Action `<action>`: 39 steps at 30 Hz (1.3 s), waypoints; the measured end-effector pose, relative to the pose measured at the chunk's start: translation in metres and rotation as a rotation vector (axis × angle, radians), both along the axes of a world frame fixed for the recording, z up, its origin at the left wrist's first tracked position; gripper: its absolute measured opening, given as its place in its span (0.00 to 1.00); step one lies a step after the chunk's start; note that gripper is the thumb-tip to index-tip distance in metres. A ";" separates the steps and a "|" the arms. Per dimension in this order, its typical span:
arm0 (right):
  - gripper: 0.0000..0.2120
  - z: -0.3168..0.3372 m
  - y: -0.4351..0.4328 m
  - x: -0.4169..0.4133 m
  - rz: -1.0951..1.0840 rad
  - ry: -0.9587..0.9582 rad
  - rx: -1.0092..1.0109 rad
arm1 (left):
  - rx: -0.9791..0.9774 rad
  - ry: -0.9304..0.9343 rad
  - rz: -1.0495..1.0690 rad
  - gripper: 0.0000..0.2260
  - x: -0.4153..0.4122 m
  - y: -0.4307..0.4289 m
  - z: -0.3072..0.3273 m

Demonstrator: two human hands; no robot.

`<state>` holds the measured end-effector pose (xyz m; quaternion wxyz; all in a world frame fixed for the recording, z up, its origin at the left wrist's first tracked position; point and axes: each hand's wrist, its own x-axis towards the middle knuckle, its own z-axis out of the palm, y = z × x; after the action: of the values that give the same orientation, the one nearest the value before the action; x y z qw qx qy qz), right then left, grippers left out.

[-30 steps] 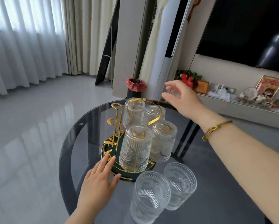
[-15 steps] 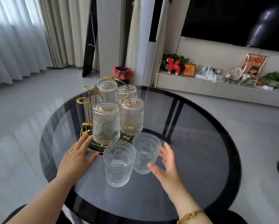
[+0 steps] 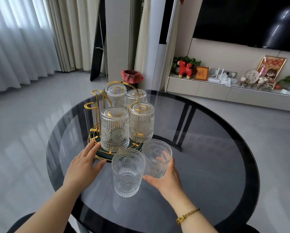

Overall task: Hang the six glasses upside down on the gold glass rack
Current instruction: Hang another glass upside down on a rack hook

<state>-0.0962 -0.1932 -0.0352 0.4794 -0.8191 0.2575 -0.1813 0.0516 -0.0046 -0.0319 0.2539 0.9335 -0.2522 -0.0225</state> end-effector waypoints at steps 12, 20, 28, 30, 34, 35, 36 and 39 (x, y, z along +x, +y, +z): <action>0.37 0.039 -0.033 -0.007 0.050 -0.120 -0.053 | -0.024 0.004 0.004 0.27 0.002 0.002 0.000; 0.39 0.153 -0.062 0.000 0.179 0.089 -0.540 | -0.065 0.074 -0.008 0.25 0.009 0.003 0.004; 0.41 0.233 -0.044 0.058 0.310 0.116 -1.011 | -0.055 0.051 -0.012 0.25 0.025 0.012 0.002; 0.40 0.246 -0.033 0.079 0.354 0.103 -1.114 | -0.066 0.035 -0.018 0.25 0.026 0.012 0.000; 0.37 0.267 -0.009 0.120 0.432 0.067 -1.268 | -0.104 0.027 -0.024 0.24 0.028 0.013 -0.003; 0.37 0.271 -0.002 0.131 0.450 0.070 -1.300 | -0.106 0.029 -0.026 0.24 0.029 0.014 -0.003; 0.37 0.275 0.004 0.141 0.466 0.079 -1.330 | -0.106 0.030 -0.027 0.24 0.030 0.014 -0.004; 0.37 0.281 0.023 0.170 0.525 0.129 -1.447 | -0.109 0.031 -0.030 0.24 0.032 0.013 -0.005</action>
<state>0.0740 -0.1704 0.2460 -0.1640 -0.9718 -0.1002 -0.1366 0.0832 0.0084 -0.0366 0.3078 0.9140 -0.2629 -0.0271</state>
